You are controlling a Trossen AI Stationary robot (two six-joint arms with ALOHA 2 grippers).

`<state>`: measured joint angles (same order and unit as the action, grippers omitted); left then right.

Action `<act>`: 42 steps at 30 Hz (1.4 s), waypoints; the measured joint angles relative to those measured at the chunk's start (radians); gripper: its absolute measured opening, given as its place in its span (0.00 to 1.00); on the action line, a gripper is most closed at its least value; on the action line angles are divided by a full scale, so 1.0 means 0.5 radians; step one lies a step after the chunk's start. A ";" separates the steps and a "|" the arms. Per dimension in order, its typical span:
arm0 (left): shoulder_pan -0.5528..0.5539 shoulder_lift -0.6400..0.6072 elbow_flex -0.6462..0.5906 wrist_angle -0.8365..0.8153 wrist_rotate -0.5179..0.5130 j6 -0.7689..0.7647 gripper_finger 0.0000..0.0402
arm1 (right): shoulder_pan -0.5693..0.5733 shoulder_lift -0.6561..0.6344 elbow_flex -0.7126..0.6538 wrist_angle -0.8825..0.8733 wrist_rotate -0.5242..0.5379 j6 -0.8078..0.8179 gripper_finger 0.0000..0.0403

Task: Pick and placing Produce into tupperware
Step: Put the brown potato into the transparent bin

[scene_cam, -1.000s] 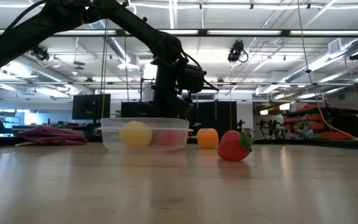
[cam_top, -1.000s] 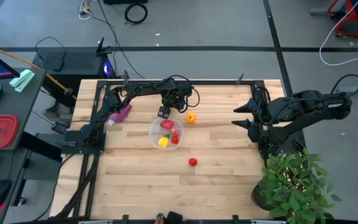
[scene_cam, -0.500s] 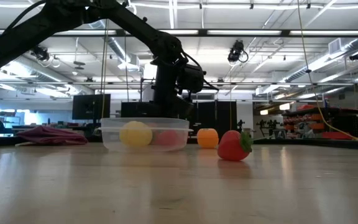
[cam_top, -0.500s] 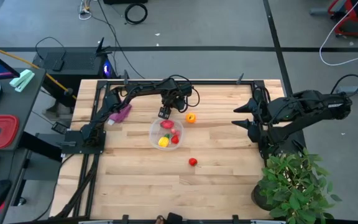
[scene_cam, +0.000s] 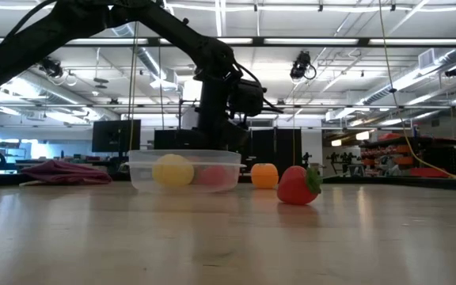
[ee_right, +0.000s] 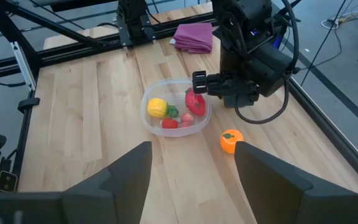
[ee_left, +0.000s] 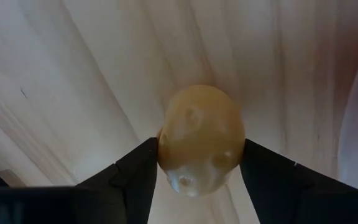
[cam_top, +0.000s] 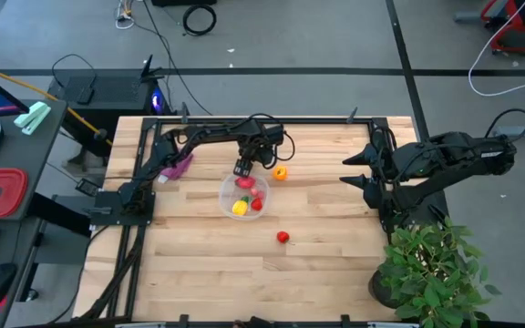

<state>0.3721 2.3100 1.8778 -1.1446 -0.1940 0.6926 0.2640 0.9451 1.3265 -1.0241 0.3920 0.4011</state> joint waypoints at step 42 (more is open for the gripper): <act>-0.539 -0.030 0.646 -0.791 0.018 -0.474 0.53 | 0.000 -0.001 -0.001 0.000 -0.001 -0.002 0.60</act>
<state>0.1027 2.2951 2.2009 -1.5400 -0.1848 0.4557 0.2642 0.9447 1.3262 -1.0241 0.3916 0.4000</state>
